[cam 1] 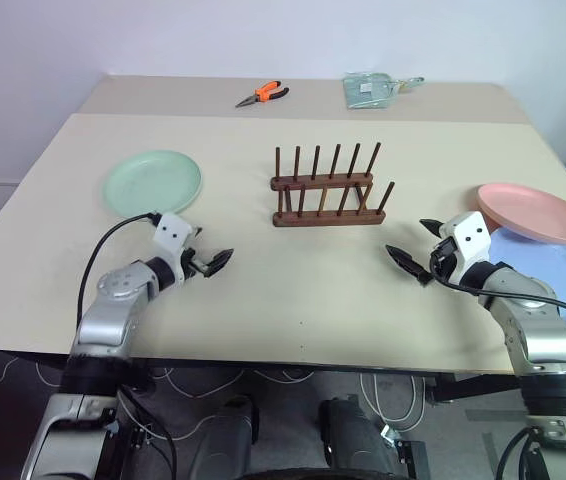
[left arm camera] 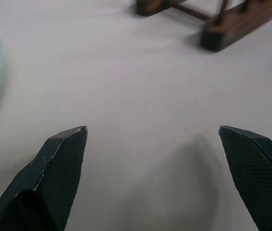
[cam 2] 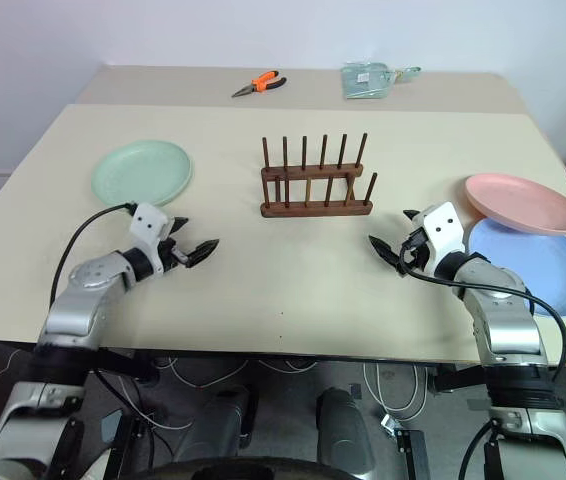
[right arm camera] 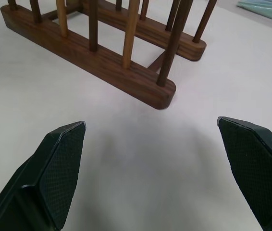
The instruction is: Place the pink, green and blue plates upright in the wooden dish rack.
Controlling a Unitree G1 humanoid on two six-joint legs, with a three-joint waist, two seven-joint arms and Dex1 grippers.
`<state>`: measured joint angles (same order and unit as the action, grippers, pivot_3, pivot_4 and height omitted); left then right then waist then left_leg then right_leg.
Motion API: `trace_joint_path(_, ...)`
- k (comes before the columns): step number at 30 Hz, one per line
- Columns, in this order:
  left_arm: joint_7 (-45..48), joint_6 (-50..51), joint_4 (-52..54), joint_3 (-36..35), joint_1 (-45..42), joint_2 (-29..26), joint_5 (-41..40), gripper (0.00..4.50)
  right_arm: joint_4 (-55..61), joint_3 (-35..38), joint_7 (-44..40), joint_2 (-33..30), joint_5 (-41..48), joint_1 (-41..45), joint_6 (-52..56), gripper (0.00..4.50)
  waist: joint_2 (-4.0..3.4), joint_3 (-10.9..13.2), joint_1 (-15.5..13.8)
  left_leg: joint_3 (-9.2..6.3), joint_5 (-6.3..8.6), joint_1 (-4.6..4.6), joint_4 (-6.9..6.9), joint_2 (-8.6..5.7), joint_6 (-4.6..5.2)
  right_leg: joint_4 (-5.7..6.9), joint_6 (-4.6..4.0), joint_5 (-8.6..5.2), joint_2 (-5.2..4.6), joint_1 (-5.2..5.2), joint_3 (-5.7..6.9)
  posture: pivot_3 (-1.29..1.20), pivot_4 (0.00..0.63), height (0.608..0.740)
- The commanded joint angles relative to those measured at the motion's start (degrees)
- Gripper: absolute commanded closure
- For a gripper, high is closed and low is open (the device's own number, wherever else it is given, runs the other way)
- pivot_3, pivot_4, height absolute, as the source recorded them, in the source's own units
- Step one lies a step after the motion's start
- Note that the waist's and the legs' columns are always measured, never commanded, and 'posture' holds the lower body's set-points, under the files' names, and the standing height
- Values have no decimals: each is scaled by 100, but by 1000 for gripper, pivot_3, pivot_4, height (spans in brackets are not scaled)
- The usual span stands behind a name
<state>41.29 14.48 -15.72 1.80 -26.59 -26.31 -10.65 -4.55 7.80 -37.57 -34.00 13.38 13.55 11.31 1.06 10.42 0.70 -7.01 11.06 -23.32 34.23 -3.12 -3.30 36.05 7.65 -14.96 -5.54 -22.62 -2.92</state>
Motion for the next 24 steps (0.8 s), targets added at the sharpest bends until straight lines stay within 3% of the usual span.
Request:
trace_joint_path(1,521,-542,-1438,487,-1128,323,360,0,322,78,272,84,-118,10,-137,13,0,0,-15,0,0,0,1,-2,0,0,1,0,0,2,1,0,150,740)
trace_joint_path(6,443,-1516,-4015,724,-2647,1104,884,0,918,214,596,200,-120,-436,21,13,5,1,8,-2,2,-6,2,-5,4,-1,11,3,-1,0,3,0,150,740)
trace_joint_path(12,491,-2017,-5367,690,-3331,1673,1154,0,1650,357,989,274,-120,-1054,241,13,7,2,33,-2,5,-7,2,-4,8,4,16,1,-1,-5,3,0,150,740)
trace_joint_path(15,436,-2139,-5566,644,-3382,1726,1230,883,1868,368,1094,301,-131,-1240,331,0,6,2,34,-1,5,-5,6,-4,8,3,17,1,-1,-1,2,0,150,740)
trace_joint_path(20,668,-2402,-5491,613,-3207,1802,1266,3311,2021,316,1181,306,-159,-1405,389,0,7,1,17,-3,5,-3,9,-6,8,1,19,0,-1,6,3,0,150,740)
trace_joint_path(24,1227,-2723,-5137,647,-2938,1809,1227,3311,1917,331,1174,258,-175,-1339,448,0,4,-1,17,-4,5,-1,8,-5,8,6,19,0,-1,6,3,0,150,740)
